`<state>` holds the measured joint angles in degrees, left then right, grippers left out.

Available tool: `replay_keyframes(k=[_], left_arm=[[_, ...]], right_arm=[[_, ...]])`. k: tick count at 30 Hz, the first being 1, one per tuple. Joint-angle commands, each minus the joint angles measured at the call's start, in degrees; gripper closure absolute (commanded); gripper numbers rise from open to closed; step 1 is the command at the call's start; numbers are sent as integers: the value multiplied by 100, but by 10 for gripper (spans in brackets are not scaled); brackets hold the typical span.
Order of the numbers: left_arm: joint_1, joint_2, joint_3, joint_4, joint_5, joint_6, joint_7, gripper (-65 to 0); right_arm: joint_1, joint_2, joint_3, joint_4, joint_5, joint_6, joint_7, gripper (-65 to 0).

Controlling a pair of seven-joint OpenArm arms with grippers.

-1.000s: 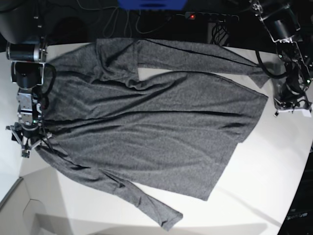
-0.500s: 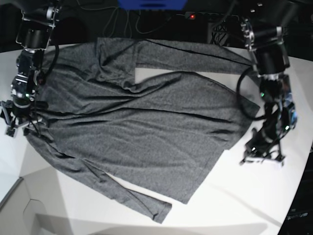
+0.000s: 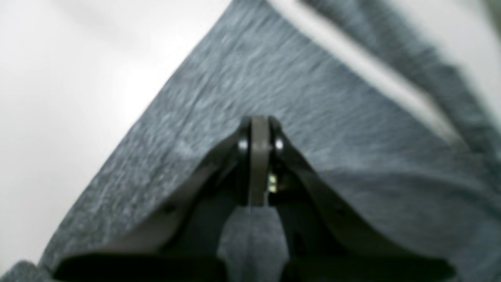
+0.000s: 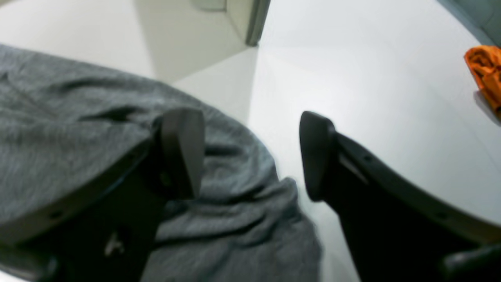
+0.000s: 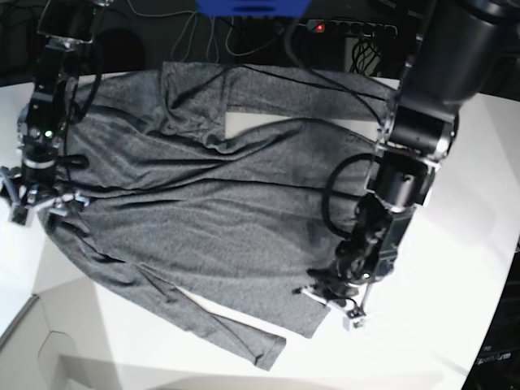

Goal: Layout the t-shirt on the table in an organized manner, then fold the t-shirt properly

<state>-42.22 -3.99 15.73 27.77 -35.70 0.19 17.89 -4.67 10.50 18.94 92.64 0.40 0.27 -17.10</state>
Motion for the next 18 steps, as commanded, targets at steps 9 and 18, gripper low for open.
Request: replay_keyframes(k=[9,18], left_arm=[[-618,-27,709,-1384,5,-14,-1354,-3],[85,-669,674,-1331,-3,-14,-1468,-4]], right_arm=[[-303,-88,-26,349,8,83,27,-385],[-171,-88,-228,323,8,91,27,-385]])
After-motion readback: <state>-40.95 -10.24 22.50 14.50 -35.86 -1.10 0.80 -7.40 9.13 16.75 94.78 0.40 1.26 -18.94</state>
